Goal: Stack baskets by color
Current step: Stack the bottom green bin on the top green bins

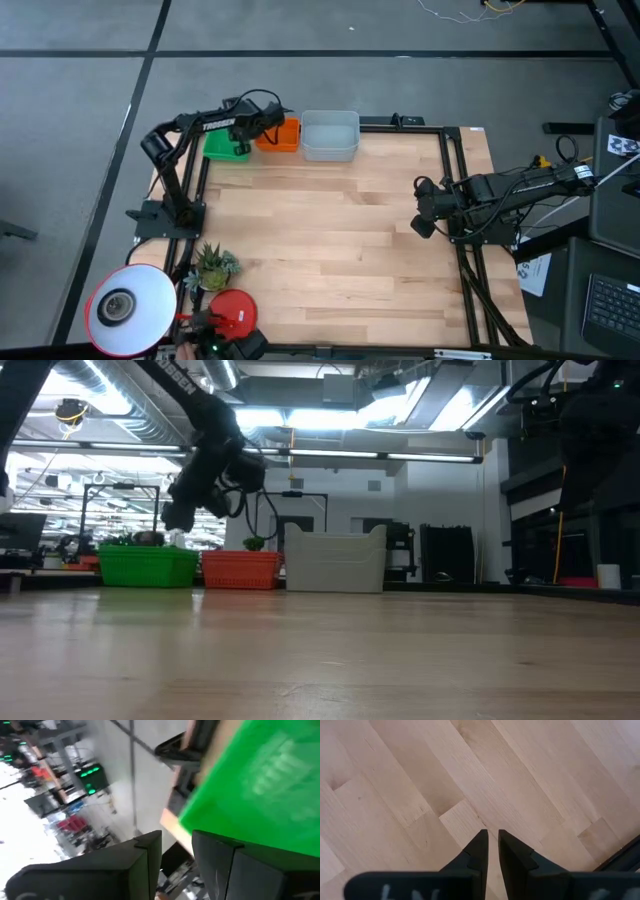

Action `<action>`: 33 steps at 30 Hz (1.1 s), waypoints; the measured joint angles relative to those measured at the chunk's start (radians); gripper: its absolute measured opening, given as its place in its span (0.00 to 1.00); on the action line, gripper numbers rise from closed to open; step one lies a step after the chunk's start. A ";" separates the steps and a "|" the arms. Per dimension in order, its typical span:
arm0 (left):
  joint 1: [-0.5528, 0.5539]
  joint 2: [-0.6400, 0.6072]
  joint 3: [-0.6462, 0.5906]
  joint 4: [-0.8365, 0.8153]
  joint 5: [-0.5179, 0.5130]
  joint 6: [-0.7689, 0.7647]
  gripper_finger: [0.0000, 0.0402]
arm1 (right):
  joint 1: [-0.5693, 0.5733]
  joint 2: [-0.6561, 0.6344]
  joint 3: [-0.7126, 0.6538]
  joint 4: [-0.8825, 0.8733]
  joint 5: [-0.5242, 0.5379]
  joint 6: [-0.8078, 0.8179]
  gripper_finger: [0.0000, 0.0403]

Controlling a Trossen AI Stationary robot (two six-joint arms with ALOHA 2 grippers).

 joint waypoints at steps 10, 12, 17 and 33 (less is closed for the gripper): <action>-0.146 -0.002 0.027 -0.294 0.625 0.033 0.25 | 0.000 0.000 0.000 0.000 -0.007 0.004 0.11; -0.173 -0.002 0.001 -0.306 0.661 0.029 0.25 | 0.000 0.000 0.000 0.000 -0.007 0.013 0.11; -0.181 -0.002 -0.110 -0.167 0.583 0.068 0.25 | 0.000 0.000 0.000 0.000 -0.007 0.022 0.11; -0.045 -0.002 -0.163 -0.049 0.290 0.161 0.25 | 0.000 0.000 0.000 0.004 -0.051 0.027 0.11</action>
